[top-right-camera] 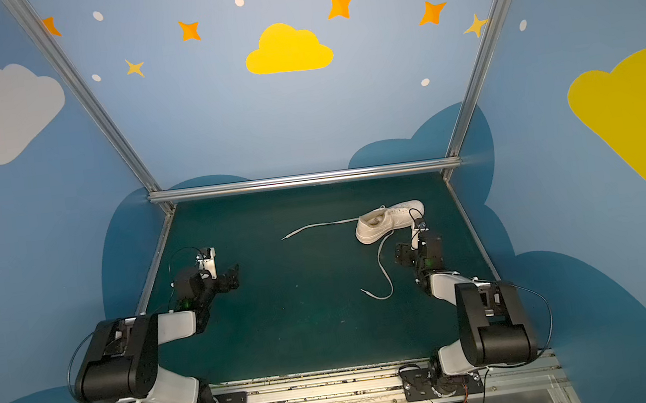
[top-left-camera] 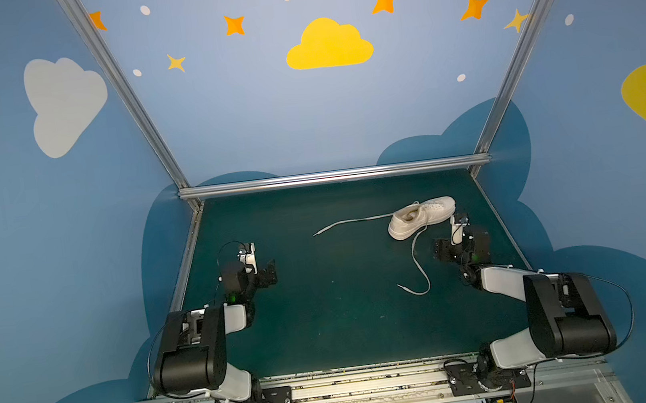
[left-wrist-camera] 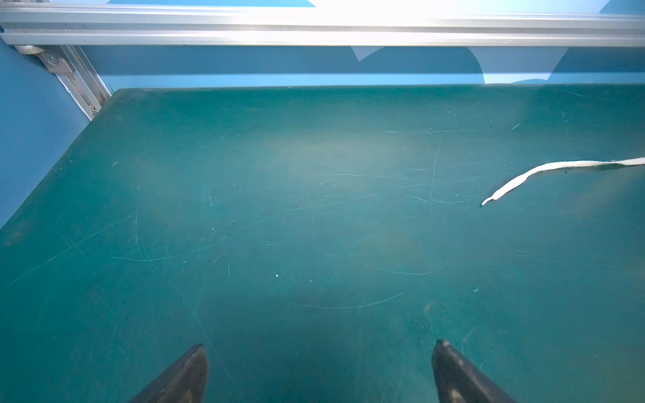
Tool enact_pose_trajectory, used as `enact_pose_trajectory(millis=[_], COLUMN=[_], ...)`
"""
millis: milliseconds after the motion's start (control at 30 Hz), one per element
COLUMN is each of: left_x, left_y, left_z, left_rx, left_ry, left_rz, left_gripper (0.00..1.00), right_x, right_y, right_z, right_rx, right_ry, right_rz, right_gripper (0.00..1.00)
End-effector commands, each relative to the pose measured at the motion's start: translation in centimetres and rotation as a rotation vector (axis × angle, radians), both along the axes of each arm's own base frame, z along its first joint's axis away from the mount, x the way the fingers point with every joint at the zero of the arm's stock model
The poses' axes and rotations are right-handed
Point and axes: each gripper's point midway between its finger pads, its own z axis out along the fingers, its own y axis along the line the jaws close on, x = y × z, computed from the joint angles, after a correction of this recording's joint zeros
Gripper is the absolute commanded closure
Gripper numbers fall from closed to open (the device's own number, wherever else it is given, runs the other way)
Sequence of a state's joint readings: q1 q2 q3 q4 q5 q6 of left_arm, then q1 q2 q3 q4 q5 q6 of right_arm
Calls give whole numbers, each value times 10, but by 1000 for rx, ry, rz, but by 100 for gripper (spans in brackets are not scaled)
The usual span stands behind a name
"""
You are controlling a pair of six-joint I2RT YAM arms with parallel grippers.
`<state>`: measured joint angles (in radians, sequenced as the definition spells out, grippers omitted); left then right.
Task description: Tie the shoes
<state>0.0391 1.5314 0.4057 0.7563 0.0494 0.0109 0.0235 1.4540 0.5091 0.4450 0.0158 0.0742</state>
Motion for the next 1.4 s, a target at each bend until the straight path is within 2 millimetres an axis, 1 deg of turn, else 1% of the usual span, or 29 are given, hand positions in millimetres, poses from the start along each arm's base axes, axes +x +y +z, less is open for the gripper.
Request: enact_pose_trajectory(millis=[0,733,833,933,967,1033,1133,1200,1267,1367], left_x=[4,4,5,4,3,0,-4,-7,-12,-18], left_y=[-1,0,4,9,9,7,4,-7,-23,-40], left_z=[7,8,17,29,34,44,62,75,87,101], left_rx=[-6,-4,-14,-7,-11,-37,-127,-190,-224,-291], left_ry=[-16,-19,-30,-3,8,41,96,121,137,145], left_rz=[-2,2,32,62,63,70,103,79,35,14], left_gripper=[1,1,1,1,1,1,1,1,1,1], right_x=[7,6,6,6,6,6,6,5,4,-1], right_y=[2,2,2,2,2,1,-3,-6,-10,-1], right_z=[9,8,8,8,8,9,21,33,46,63], right_rx=[-1,0,0,0,1,-2,-18,-4,30,138], right_ry=[-18,-17,-17,-17,-18,-20,8,74,134,209], right_rz=[2,3,3,4,4,0,-23,-61,-116,-145], right_gripper=[13,13,13,13,11,11,11,11,11,11])
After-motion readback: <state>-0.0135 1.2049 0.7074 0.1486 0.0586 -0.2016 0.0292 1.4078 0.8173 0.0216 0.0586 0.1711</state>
